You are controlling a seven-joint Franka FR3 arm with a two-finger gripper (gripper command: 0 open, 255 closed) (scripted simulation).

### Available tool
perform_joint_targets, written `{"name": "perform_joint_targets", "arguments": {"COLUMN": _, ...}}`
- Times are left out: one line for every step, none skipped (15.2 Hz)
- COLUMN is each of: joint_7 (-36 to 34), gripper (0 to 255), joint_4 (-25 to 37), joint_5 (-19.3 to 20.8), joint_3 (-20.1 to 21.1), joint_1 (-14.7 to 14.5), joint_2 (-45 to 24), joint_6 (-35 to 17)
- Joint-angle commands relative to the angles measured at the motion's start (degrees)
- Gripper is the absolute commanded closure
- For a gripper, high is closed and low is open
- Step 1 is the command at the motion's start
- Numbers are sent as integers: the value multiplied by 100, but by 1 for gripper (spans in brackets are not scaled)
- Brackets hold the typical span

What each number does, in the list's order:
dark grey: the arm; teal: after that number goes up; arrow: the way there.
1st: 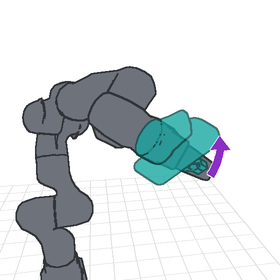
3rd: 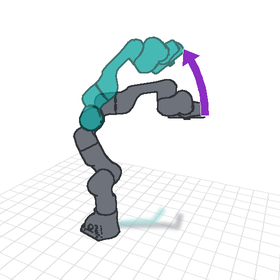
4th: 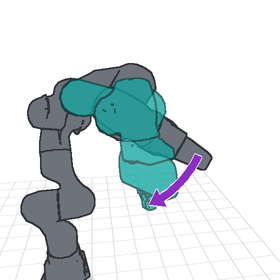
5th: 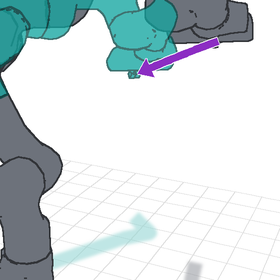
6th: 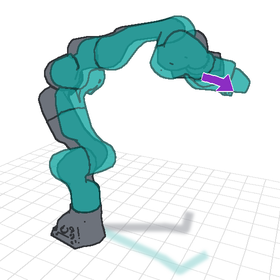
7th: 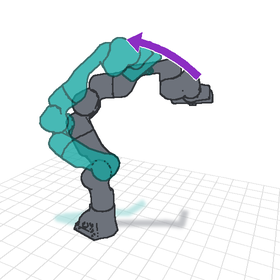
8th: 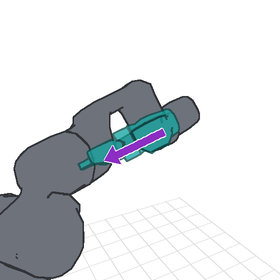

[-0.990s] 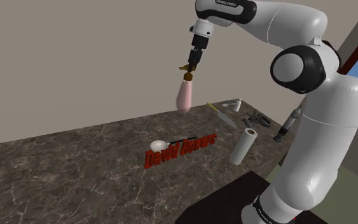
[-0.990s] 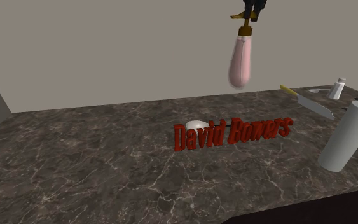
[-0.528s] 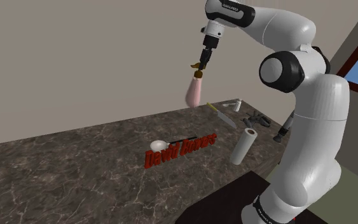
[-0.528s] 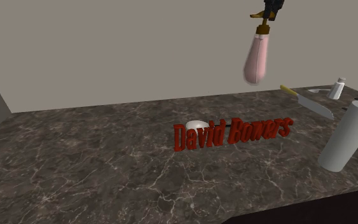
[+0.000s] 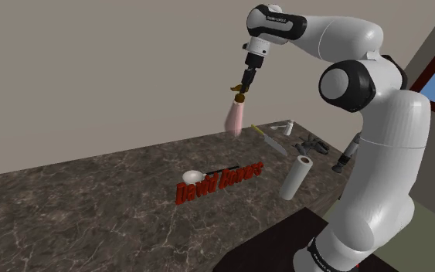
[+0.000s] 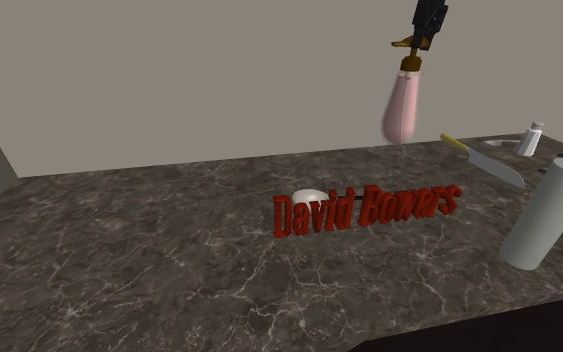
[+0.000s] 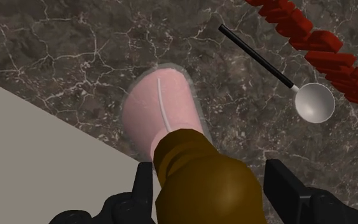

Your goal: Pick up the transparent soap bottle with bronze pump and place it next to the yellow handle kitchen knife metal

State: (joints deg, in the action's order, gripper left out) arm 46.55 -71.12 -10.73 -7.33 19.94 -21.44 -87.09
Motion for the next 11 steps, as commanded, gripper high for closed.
{"name": "perform_joint_targets", "arguments": {"joint_7": 21, "gripper": 255, "joint_4": -214, "joint_5": 4, "joint_3": 0, "joint_1": -13, "joint_2": 40, "joint_6": -180}}
{"name": "perform_joint_targets", "arguments": {"joint_7": 31, "gripper": 255, "joint_4": -315, "joint_5": 6, "joint_3": 0, "joint_1": -19, "joint_2": 56, "joint_6": -264}}
{"name": "perform_joint_targets", "arguments": {"joint_7": 42, "gripper": 255, "joint_4": -414, "joint_5": 7, "joint_3": 0, "joint_1": -25, "joint_2": 71, "joint_6": -348}}
{"name": "perform_joint_targets", "arguments": {"joint_7": 52, "gripper": 255, "joint_4": -509, "joint_5": 8, "joint_3": 1, "joint_1": -30, "joint_2": 83, "joint_6": -430}}
{"name": "perform_joint_targets", "arguments": {"joint_7": 63, "gripper": 255, "joint_4": -601, "joint_5": 8, "joint_3": 1, "joint_1": -34, "joint_2": 93, "joint_6": -512}}
{"name": "perform_joint_targets", "arguments": {"joint_7": 73, "gripper": 255, "joint_4": -691, "joint_5": 8, "joint_3": 2, "joint_1": -39, "joint_2": 102, "joint_6": -592}}
{"name": "perform_joint_targets", "arguments": {"joint_7": 84, "gripper": 255, "joint_4": -778, "joint_5": 8, "joint_3": 2, "joint_1": -43, "joint_2": 109, "joint_6": -671}}
{"name": "perform_joint_targets", "arguments": {"joint_7": 94, "gripper": 255, "joint_4": -862, "joint_5": 7, "joint_3": 3, "joint_1": -47, "joint_2": 114, "joint_6": -750}}
{"name": "perform_joint_targets", "arguments": {"joint_7": 104, "gripper": 255, "joint_4": -944, "joint_5": 6, "joint_3": 3, "joint_1": -51, "joint_2": 117, "joint_6": -828}}
{"name": "perform_joint_targets", "arguments": {"joint_7": 115, "gripper": 255, "joint_4": -1023, "joint_5": 5, "joint_3": 4, "joint_1": -54, "joint_2": 119, "joint_6": -904}}
{"name": "perform_joint_targets", "arguments": {"joint_7": 125, "gripper": 255, "joint_4": -1101, "joint_5": 3, "joint_3": 5, "joint_1": -57, "joint_2": 119, "joint_6": -981}}
